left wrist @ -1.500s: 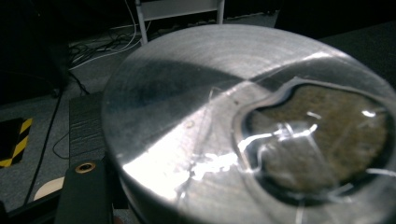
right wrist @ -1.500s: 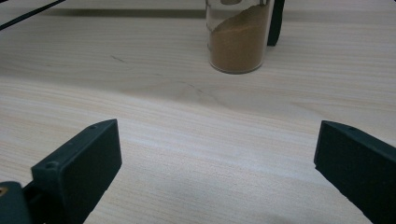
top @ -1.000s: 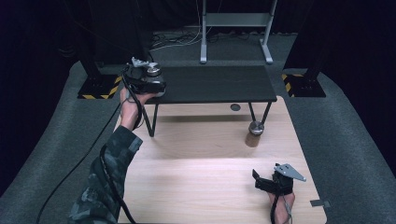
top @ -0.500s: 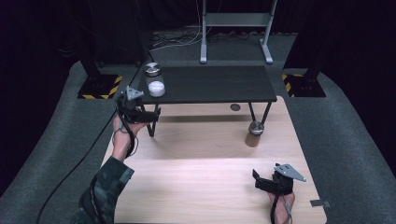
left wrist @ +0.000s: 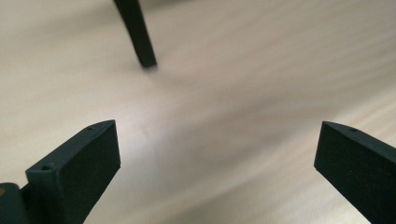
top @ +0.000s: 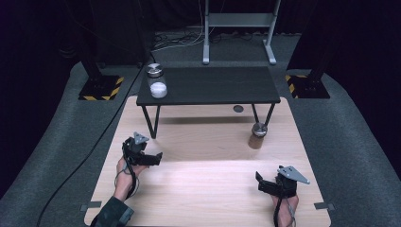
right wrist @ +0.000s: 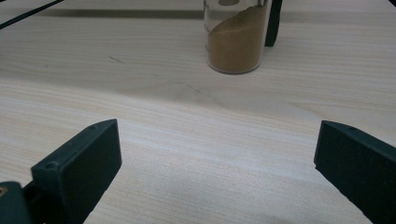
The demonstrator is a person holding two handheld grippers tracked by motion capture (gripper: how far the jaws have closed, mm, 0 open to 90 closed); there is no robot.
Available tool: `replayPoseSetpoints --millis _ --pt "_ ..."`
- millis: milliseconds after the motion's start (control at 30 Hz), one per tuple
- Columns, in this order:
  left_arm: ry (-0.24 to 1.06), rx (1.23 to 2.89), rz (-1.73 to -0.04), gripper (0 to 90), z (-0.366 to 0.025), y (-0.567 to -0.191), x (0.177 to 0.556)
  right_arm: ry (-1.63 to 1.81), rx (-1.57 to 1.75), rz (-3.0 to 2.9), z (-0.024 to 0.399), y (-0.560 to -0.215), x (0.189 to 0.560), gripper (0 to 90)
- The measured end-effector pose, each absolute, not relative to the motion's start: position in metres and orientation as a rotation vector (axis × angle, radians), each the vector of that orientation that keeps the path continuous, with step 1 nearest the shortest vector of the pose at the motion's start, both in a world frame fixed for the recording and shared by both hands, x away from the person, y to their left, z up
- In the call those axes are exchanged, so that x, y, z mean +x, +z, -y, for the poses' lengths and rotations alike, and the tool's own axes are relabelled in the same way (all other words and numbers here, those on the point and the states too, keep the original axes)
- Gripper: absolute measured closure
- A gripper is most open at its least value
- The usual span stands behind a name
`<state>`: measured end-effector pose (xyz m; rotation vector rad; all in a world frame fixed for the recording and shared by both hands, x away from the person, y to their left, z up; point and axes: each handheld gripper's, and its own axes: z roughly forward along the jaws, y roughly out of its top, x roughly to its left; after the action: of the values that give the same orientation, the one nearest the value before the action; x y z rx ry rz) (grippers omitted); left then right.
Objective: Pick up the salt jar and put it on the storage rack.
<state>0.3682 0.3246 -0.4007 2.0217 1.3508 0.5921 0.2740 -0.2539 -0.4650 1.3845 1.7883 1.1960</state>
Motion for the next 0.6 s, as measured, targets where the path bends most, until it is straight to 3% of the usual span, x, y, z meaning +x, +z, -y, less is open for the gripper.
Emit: replayPoseSetpoints --millis 233,600 --pt "0.571 2.005 -1.426 0.0 -0.327 -0.425 0.360 1.198 1.388 -1.785 0.254 -0.465 0.274 0.0" --pt "0.607 1.966 -1.382 0.0 -0.331 -0.437 0.350 1.188 1.386 -1.794 0.253 -0.464 0.275 0.0"
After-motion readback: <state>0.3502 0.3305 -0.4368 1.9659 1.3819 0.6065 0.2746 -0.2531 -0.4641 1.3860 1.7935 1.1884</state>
